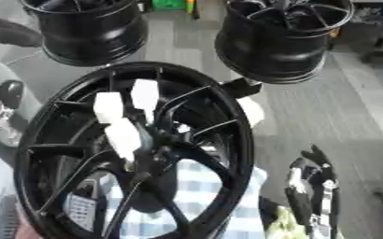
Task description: Pull the pin out of the wheel hub.
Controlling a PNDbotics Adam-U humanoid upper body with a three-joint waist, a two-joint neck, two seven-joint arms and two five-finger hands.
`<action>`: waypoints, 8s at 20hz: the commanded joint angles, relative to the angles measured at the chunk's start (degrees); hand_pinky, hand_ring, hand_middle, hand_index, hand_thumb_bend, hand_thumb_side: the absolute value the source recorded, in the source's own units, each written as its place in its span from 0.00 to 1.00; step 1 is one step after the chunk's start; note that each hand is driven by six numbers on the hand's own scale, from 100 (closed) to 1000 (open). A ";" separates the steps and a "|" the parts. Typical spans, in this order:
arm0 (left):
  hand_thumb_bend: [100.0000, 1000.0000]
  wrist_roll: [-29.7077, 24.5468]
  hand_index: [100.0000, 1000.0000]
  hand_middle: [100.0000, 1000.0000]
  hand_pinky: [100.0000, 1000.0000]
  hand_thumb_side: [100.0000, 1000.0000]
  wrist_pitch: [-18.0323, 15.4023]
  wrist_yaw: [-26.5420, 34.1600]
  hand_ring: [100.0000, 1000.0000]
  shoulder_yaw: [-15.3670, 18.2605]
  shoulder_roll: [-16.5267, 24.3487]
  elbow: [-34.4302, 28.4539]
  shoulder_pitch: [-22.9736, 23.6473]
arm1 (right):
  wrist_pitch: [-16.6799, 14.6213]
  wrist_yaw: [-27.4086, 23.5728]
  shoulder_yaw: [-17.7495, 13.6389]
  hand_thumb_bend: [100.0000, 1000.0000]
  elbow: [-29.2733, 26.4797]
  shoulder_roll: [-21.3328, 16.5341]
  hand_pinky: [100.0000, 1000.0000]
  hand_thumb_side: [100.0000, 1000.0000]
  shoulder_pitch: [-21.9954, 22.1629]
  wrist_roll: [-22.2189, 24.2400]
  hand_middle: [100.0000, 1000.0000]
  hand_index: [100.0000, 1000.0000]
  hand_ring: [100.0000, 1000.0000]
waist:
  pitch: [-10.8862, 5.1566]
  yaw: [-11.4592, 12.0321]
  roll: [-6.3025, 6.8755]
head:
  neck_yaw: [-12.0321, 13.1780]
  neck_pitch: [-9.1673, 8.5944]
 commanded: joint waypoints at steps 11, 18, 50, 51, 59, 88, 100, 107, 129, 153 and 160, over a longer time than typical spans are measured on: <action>0.18 -12.77 0.89 0.77 0.85 0.00 -11.81 -12.80 0.80 -4.10 15.11 -1.34 -5.57 | -0.47 -0.94 1.41 0.00 -0.44 -0.16 0.47 0.50 -1.00 1.40 0.68 0.87 0.48 | -0.50 -2.29 -1.09 | 3.11 0.28; 0.19 -19.46 0.91 0.77 0.85 0.04 -11.27 -19.04 0.79 -3.20 9.53 0.48 -8.76 | -0.51 -1.13 1.51 0.00 -0.37 0.03 0.47 0.50 -0.86 1.64 0.68 0.87 0.48 | -0.61 -2.23 -1.37 | 3.17 0.28; 0.30 -33.07 0.91 0.79 0.86 0.13 -17.69 -24.76 0.82 -6.65 -0.84 12.50 -16.06 | -1.05 -2.15 2.67 0.00 0.43 0.43 0.46 0.51 -1.88 2.65 0.68 0.87 0.48 | -0.51 -4.03 -1.95 | 5.22 0.28; 0.30 -32.83 0.91 0.79 0.86 0.13 -18.04 -25.17 0.82 -6.78 -1.23 12.97 -16.37 | -1.06 -2.22 2.75 0.00 0.42 0.46 0.46 0.51 -1.91 2.74 0.68 0.87 0.48 | -0.46 -4.19 -2.02 | 5.39 0.28; 0.32 -32.56 0.90 0.80 0.86 0.17 -20.03 -28.19 0.83 -7.76 -3.63 16.49 -17.96 | -1.25 -2.80 3.35 0.00 0.64 0.71 0.46 0.51 -2.38 3.44 0.68 0.87 0.48 | -0.19 -5.42 -2.28 | 6.67 0.28; 0.30 -39.74 0.86 0.77 0.83 0.27 -21.61 -27.01 0.79 -10.20 -5.73 20.66 -18.34 | -2.10 -4.04 4.34 0.00 1.90 1.29 0.46 0.52 -4.48 4.49 0.68 0.87 0.48 | 0.72 -7.75 -2.46 | 8.01 -0.84; 0.01 -40.21 0.73 0.56 0.57 0.12 -20.42 -26.32 0.53 -10.16 -5.86 21.58 -18.23 | -2.06 -4.11 4.21 0.00 1.90 1.35 0.46 0.52 -4.39 4.47 0.68 0.87 0.48 | 0.68 -7.68 -2.56 | 8.28 -0.76; 0.00 -40.12 0.65 0.45 0.48 0.04 -18.32 -22.86 0.43 -8.76 -4.78 20.20 -19.08 | -2.06 -4.06 4.08 0.00 2.01 1.33 0.46 0.52 -4.39 4.34 0.68 0.87 0.48 | 0.60 -7.51 -2.41 | 8.16 -0.71; 0.00 -28.31 0.64 0.44 0.48 0.00 -6.86 -15.66 0.42 10.08 14.67 6.21 -11.71 | -1.63 -2.91 2.26 0.00 1.96 0.15 0.46 0.52 -3.22 2.58 0.68 0.87 0.47 | 0.24 -3.71 -0.82 | 7.85 0.28; 0.18 -17.63 0.84 0.74 0.77 0.21 2.16 -29.83 0.74 20.99 14.44 27.67 12.92 | -0.30 -2.19 0.83 0.00 1.16 0.15 0.46 0.52 -1.45 1.37 0.68 0.87 0.47 | -0.24 -1.76 -1.09 | 7.38 0.28; 0.52 -12.46 0.95 0.90 0.87 0.60 3.99 -33.98 0.90 23.91 13.40 30.57 16.81 | -0.31 -2.04 0.40 0.00 1.22 0.20 0.46 0.52 -1.52 1.01 0.68 0.87 0.47 | -0.22 -1.61 -0.99 | 6.92 0.28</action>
